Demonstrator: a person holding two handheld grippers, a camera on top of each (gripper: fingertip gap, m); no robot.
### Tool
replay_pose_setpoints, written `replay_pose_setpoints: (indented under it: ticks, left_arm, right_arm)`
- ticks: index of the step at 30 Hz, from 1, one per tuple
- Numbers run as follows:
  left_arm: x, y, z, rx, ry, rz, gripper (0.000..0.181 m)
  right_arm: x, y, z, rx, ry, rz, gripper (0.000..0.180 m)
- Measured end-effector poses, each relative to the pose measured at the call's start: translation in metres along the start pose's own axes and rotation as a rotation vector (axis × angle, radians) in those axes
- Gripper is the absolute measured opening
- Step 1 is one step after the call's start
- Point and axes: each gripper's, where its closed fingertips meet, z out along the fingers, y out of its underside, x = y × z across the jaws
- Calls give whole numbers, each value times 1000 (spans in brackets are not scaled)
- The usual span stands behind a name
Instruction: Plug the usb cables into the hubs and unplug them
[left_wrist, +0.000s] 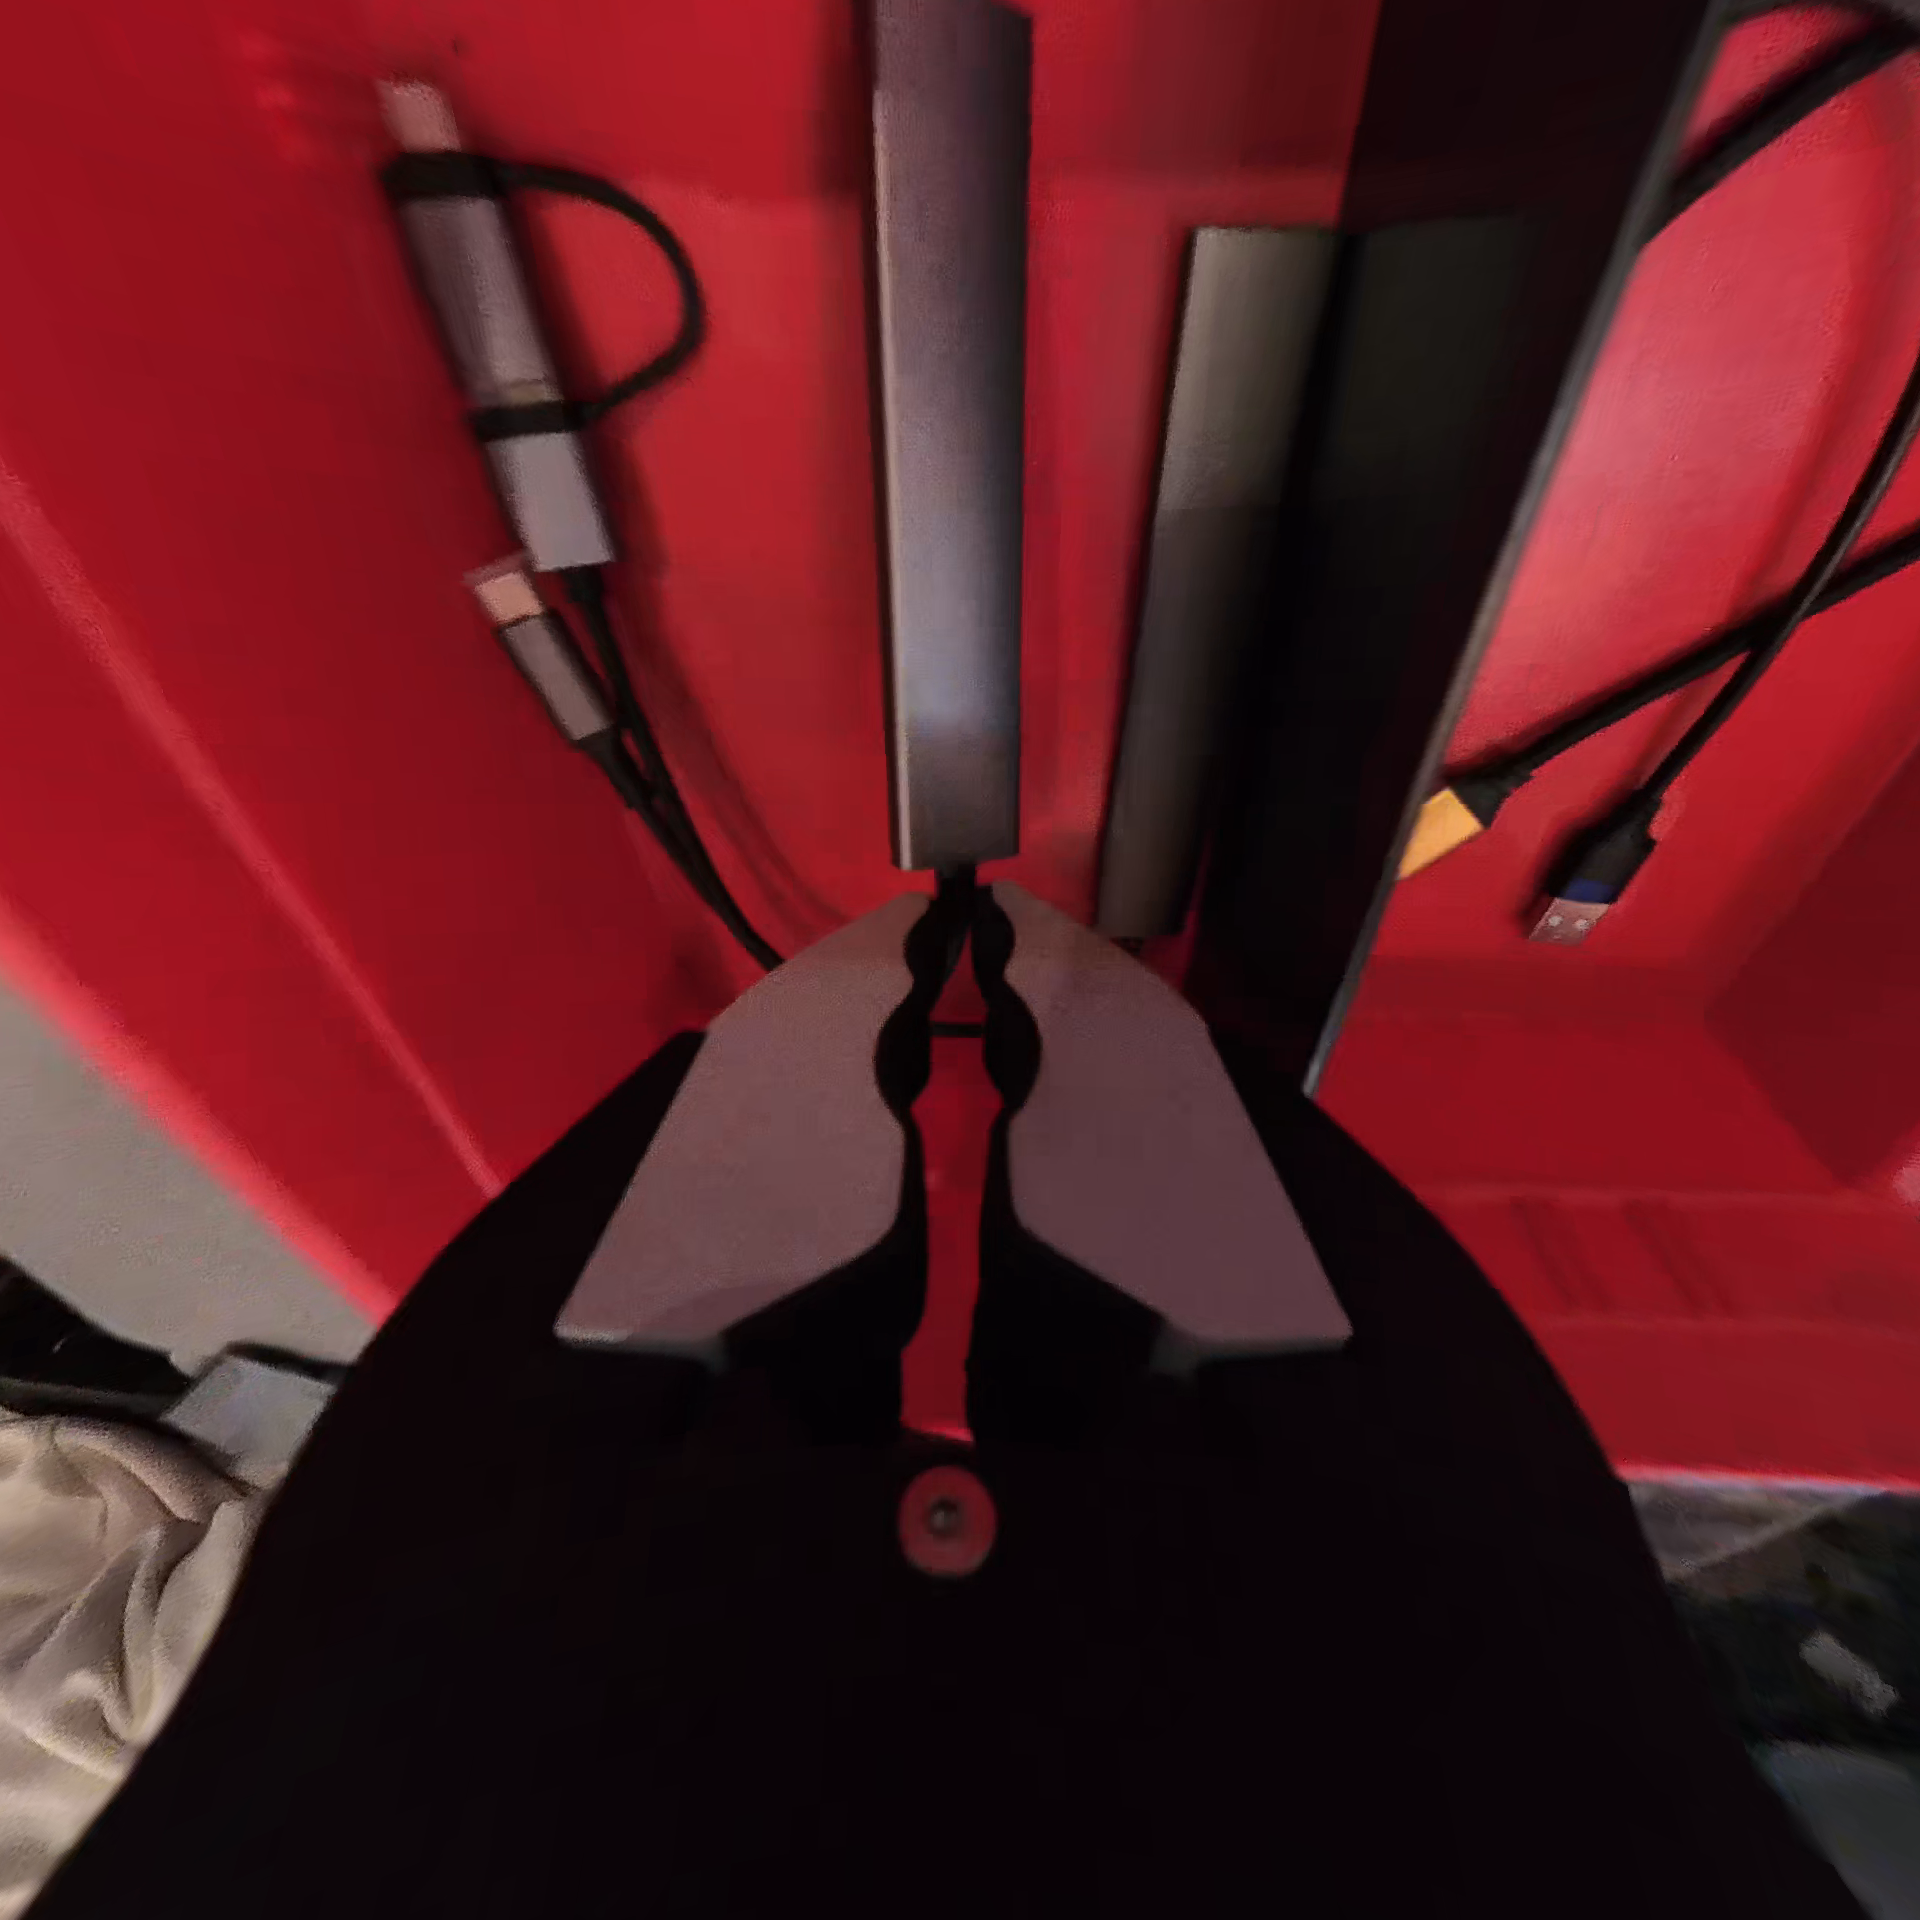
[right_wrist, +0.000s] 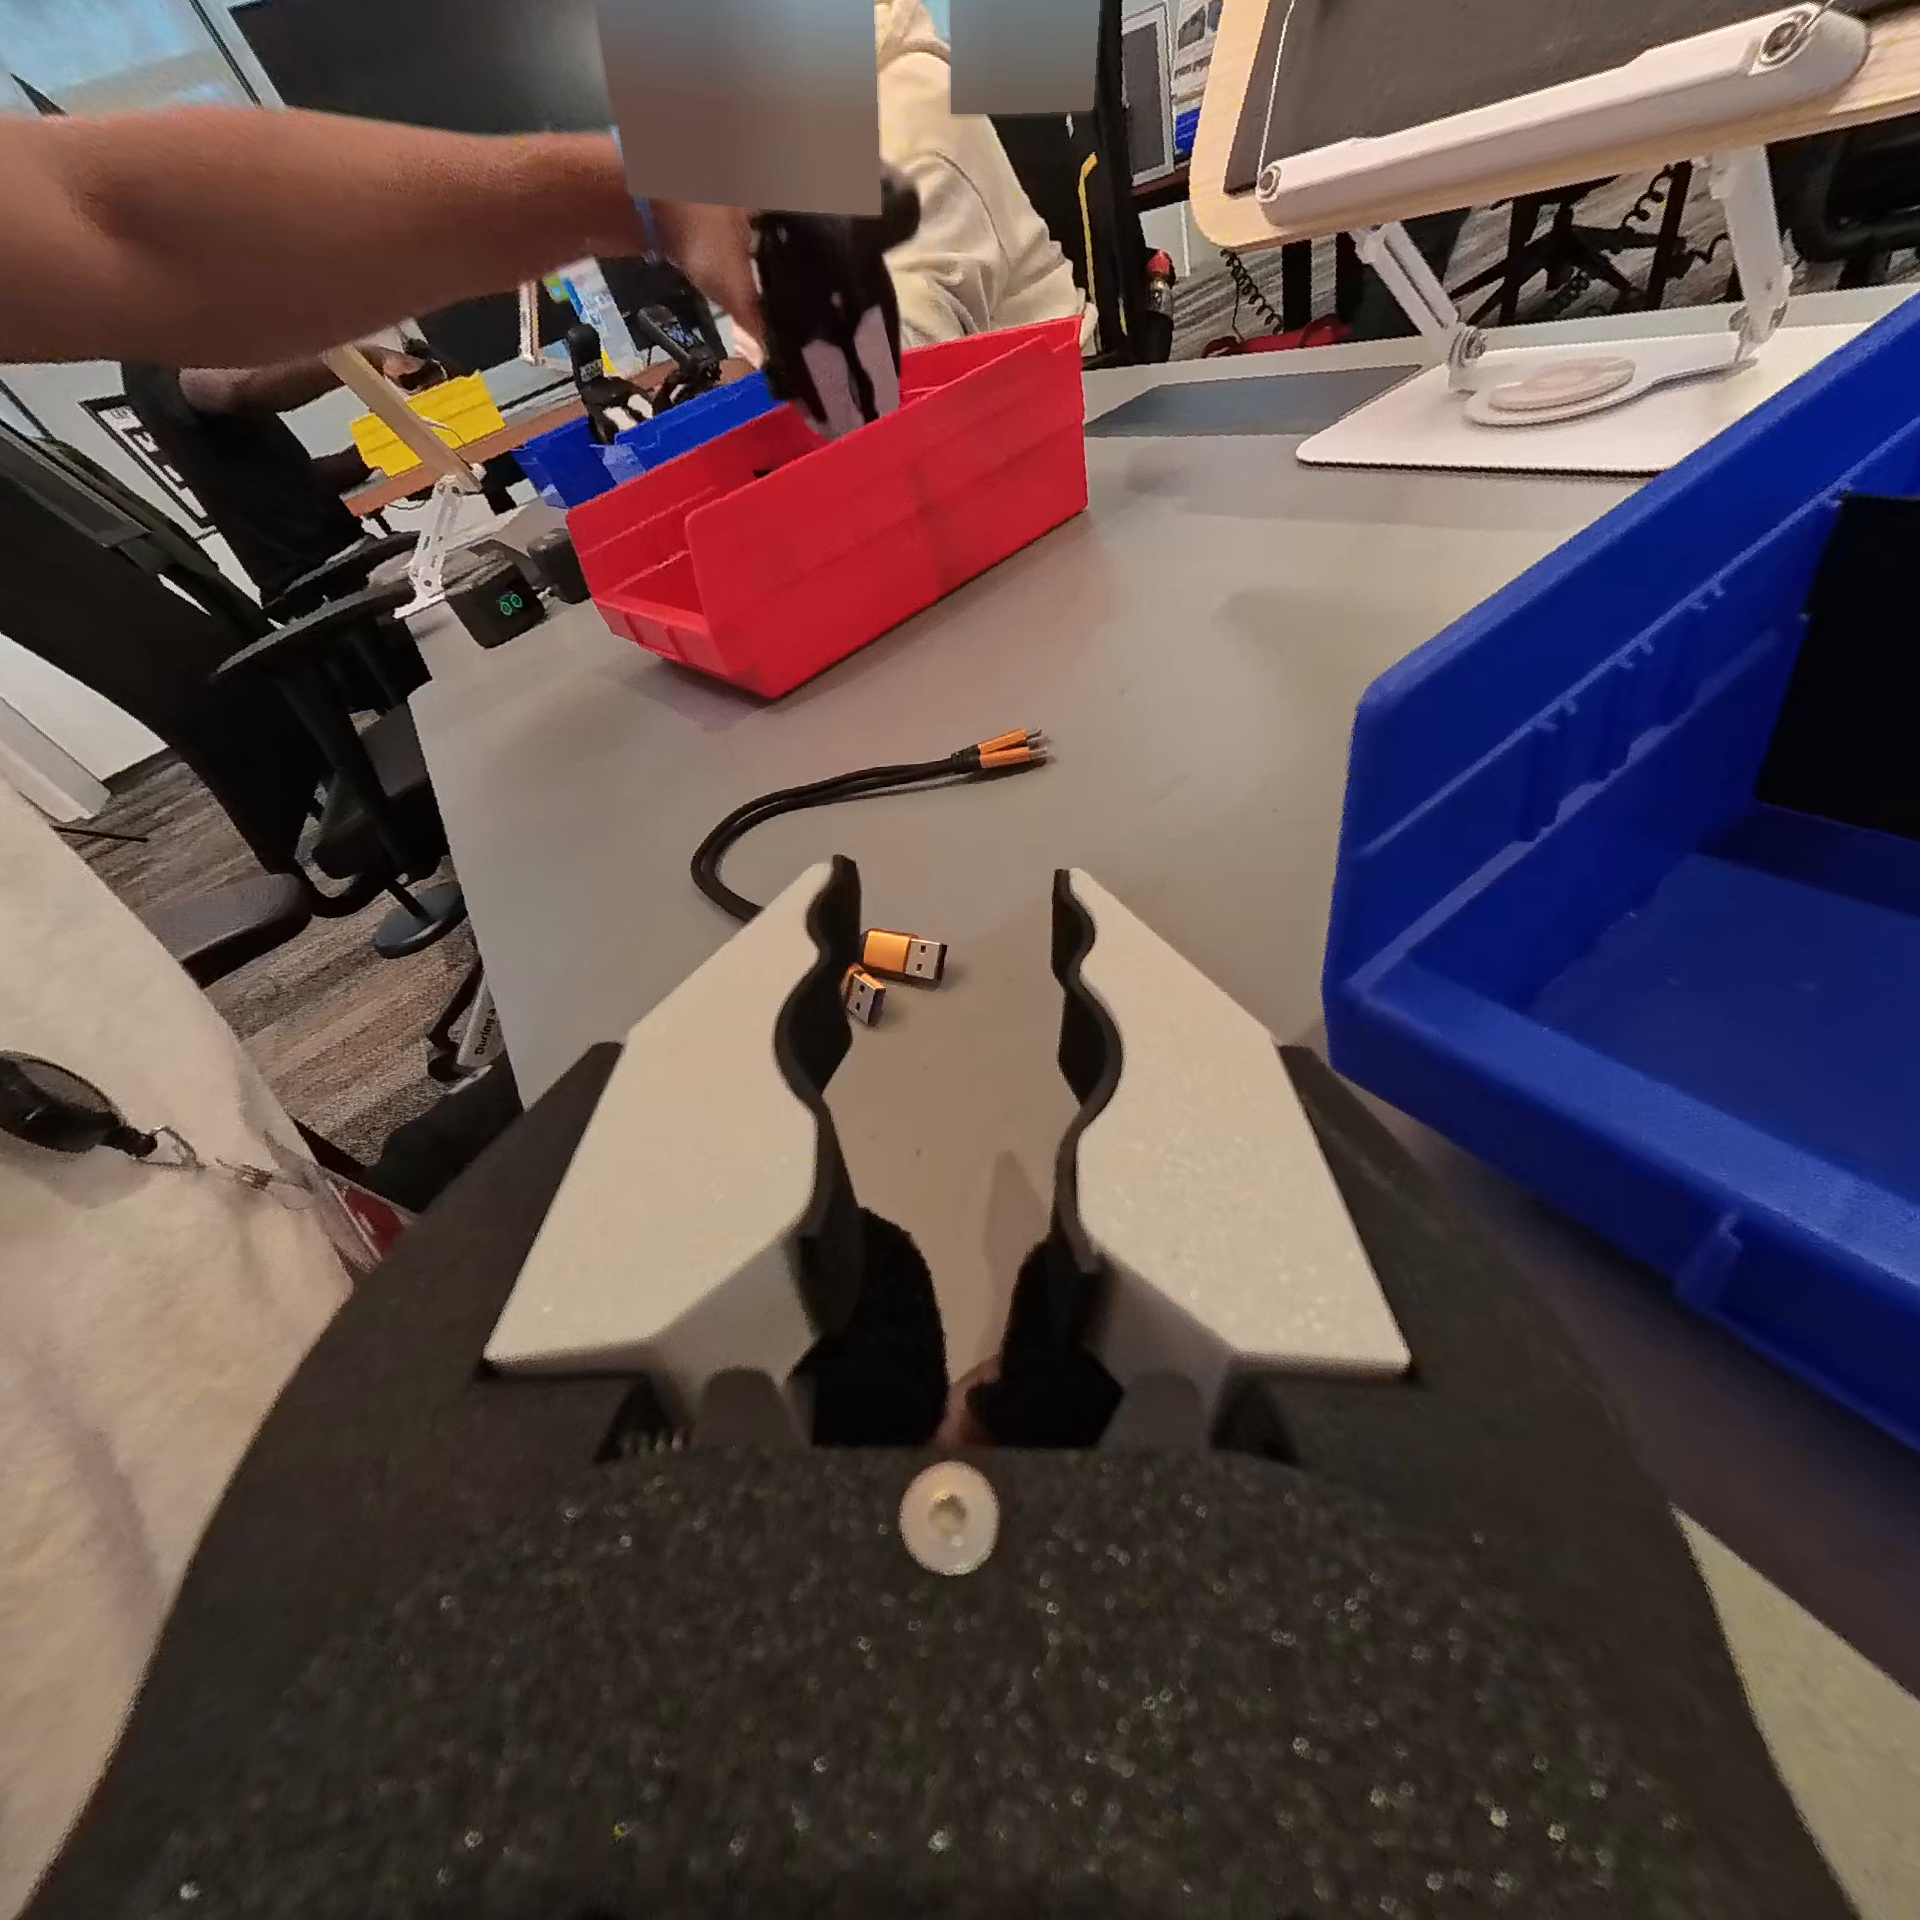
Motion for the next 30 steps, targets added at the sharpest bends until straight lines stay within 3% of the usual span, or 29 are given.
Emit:
replay_pose_setpoints:
  ticks: [5, 9, 14, 17, 24, 27, 30]
  left_arm:
    - [-4, 2, -65, 96, -93, -40, 4]
    - [24, -13, -125, 232, -82, -57, 3]
    - [66, -43, -187, 314, -115, 9, 3]
    - [96, -71, -215, 366, -117, 58, 3]
    - [162, -146, -229, 366, -115, 246, 3]
    - [184, -176, -215, 343, -101, 321, 3]
    - [204, -200, -196, 311, -94, 393, 3]
  right_arm:
    - [-2, 1, 0, -10, 9, -26, 36]
    - [-10, -18, 13, 30, 15, -94, 37]
    - [-19, -40, 66, -67, 81, -470, 45]
    - [-26, -62, 101, -38, 107, -552, 48]
    - [-73, -121, 146, 91, -34, -522, 57]
    - [-93, -106, 155, -17, -116, -579, 66]
    - [-89, -88, 155, -112, -103, -549, 48]
